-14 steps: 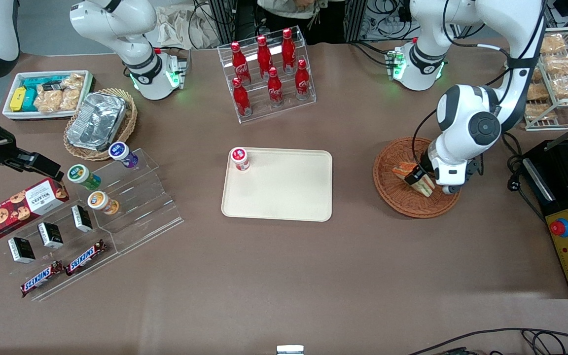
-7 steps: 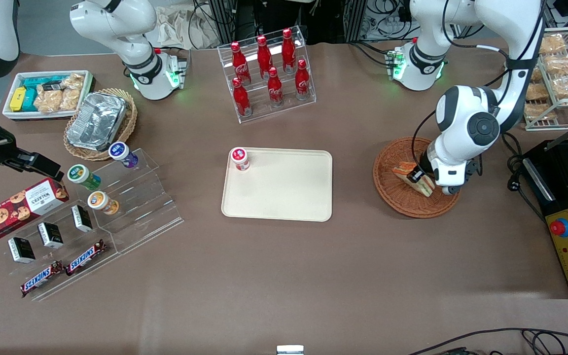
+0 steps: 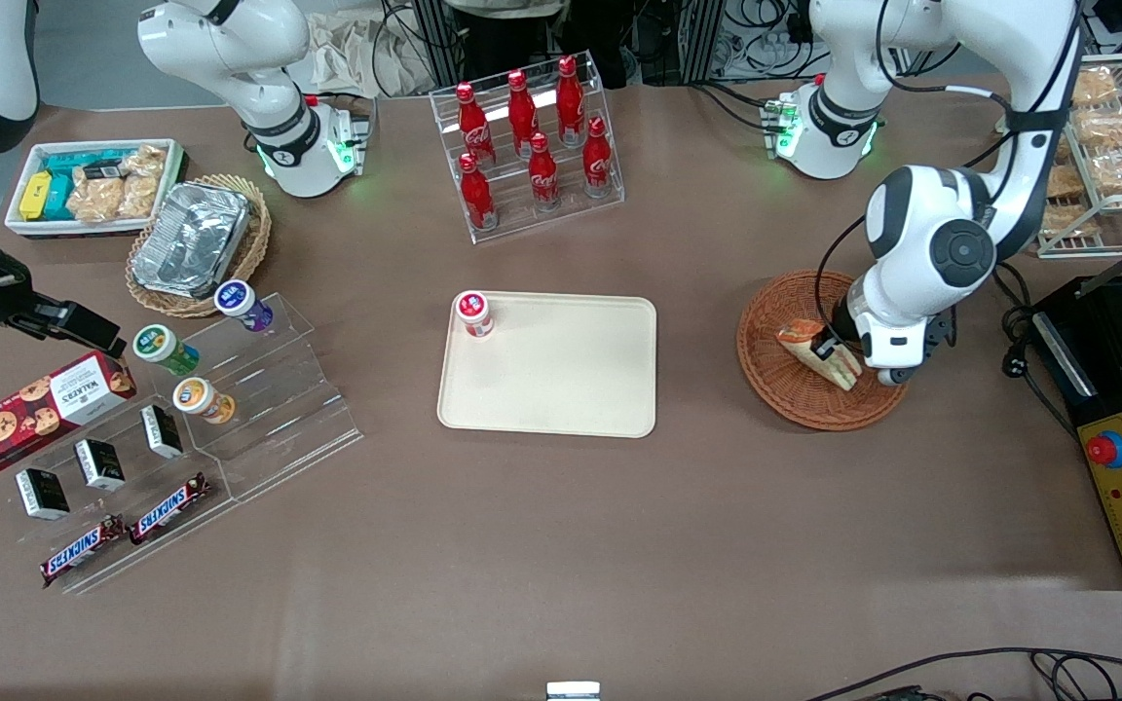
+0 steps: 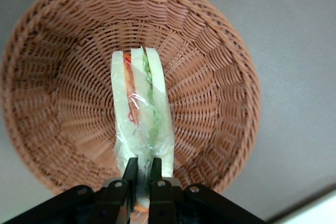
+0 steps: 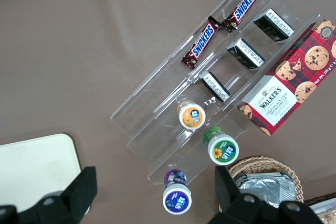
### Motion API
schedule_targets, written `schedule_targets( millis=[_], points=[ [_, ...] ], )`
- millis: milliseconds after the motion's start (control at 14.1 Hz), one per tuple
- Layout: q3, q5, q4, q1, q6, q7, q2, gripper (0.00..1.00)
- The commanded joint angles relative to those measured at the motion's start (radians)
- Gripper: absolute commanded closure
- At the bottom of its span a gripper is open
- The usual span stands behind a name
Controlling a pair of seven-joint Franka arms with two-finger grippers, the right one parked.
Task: Place sandwich from basket to tray
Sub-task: 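Lift the sandwich out of the basket with the left gripper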
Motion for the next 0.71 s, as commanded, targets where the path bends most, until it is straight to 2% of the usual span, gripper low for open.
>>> schedule_targets(
  millis=[0,355,638],
  points=[
    [0.0,0.009,0.146,0.006,-0.185,-0.005,-0.016,1.0],
    [0.001,0.007,0.38,0.009,-0.398,0.063,-0.01,1.0],
    [0.0,0.004,0.403,0.006,-0.431,0.098,-0.017,1.0]
  ],
)
